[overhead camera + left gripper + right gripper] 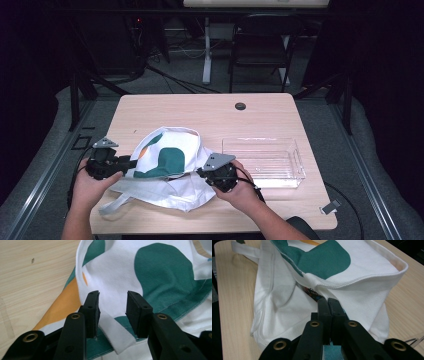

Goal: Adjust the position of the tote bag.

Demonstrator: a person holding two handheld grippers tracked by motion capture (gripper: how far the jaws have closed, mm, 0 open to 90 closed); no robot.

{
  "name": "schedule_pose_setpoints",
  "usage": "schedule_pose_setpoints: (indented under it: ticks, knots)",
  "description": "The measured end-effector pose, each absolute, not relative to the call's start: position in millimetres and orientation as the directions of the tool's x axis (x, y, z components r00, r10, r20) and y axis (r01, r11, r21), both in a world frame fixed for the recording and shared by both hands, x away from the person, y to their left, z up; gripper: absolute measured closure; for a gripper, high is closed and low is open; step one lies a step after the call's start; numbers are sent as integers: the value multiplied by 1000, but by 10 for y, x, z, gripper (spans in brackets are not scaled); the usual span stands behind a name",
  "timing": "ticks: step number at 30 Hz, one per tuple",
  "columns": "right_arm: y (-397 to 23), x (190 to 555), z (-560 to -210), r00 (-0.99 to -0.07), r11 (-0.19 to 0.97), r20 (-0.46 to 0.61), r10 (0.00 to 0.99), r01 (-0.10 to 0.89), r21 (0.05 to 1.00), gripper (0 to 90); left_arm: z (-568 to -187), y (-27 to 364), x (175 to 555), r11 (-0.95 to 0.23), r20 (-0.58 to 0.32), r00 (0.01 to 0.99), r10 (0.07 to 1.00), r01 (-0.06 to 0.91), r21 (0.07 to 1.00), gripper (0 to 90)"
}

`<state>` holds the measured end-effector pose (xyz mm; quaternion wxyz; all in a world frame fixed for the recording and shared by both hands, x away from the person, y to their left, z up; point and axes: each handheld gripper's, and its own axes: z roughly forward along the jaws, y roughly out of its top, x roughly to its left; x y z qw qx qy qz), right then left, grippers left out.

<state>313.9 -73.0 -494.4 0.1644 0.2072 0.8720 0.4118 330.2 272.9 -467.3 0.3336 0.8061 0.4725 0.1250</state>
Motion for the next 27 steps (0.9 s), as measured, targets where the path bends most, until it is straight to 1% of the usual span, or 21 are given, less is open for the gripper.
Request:
schedule_pose_setpoints:
  ticks: [5, 9, 12, 15, 18, 27]
  knots:
    - [-736, 3179, -4928, -861, 564, -98, 499, 237, 791, 895, -4705, 2635, 3268, -348, -109, 539, 835, 671, 655, 633]
    - [-741, 3198, -4916, -860, 557, -89, 503, 244, 794, 895, -4712, 2587, 3223, -389, -75, 581, 811, 630, 672, 617]
    - [-741, 3207, -4913, -859, 554, -82, 505, 250, 794, 896, -4707, 2567, 3200, -401, -74, 599, 798, 617, 677, 609]
    - [-745, 3219, -4911, -860, 553, -80, 504, 250, 795, 896, -4684, 2549, 3188, -418, -91, 635, 767, 603, 679, 595]
    - [-747, 3224, -4912, -859, 548, -73, 507, 256, 797, 896, -4677, 2508, 3171, -445, -81, 669, 739, 576, 686, 581]
    - [-745, 3232, -4907, -859, 552, -74, 507, 257, 793, 896, -4682, 2410, 3134, -482, -93, 724, 684, 544, 686, 591]
